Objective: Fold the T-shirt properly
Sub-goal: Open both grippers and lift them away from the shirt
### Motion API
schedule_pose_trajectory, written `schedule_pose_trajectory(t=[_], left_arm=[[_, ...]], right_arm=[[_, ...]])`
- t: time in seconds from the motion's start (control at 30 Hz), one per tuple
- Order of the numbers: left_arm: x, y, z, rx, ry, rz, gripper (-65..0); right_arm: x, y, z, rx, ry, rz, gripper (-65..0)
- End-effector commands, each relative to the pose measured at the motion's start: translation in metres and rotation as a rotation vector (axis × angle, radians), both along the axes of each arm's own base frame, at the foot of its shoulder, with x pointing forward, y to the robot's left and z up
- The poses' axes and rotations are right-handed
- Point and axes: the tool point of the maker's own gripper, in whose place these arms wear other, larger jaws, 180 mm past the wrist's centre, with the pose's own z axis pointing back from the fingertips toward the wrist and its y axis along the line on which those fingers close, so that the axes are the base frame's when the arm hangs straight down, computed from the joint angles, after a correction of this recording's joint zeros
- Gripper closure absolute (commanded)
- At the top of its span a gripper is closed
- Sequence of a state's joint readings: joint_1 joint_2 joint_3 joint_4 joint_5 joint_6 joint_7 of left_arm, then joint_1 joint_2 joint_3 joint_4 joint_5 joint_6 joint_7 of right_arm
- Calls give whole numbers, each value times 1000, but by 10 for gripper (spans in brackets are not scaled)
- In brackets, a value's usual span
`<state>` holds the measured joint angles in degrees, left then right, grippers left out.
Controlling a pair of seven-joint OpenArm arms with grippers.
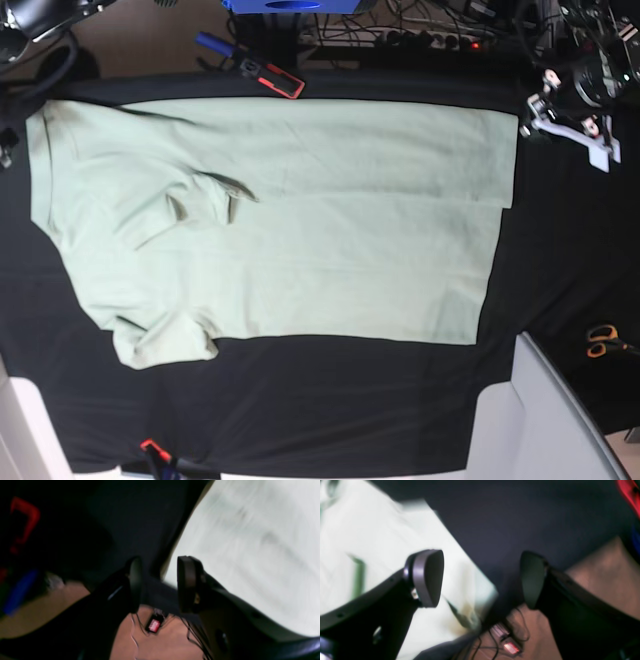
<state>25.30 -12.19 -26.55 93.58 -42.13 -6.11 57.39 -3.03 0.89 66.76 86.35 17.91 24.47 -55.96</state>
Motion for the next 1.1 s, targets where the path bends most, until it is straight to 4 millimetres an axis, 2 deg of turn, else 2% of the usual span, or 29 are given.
schedule_pose_trajectory(t=[0.0,0.07,0.13,0.27,0.37,0.53,0.67,0.8,0.93,1.07], left_arm=[[-3,4,5,12,-11,1,-239],[-16,0,-1,-2,11,12,-239],[-19,-3,-4,-8,21,9,-239],[-32,-1,-19,-30,66,38,-239],[-37,5,-25,-27,74,59,-239],[-36,10,-26,-4,49,73,-239],[-28,6,-17,6,16,53,-237],[-12,3,2,33,-41,17,-237],[7,3,12,42,-90,10,-235],[28,3,12,67,-109,-6,-232]], right_arm=[[2,-11,12,-25,-41,-15,-454],[-11,-9,6,-10,-6,-17,-454],[-18,-7,-2,8,10,-20,-454],[-31,2,-30,70,32,-37,-456],[-31,16,-45,104,27,29,-451],[-32,23,-51,125,31,59,-450],[-36,23,-46,112,59,90,-448],[-34,23,-18,7,81,198,-448],[-44,41,3,-44,113,239,-448],[-29,67,7,-73,112,391,-448]])
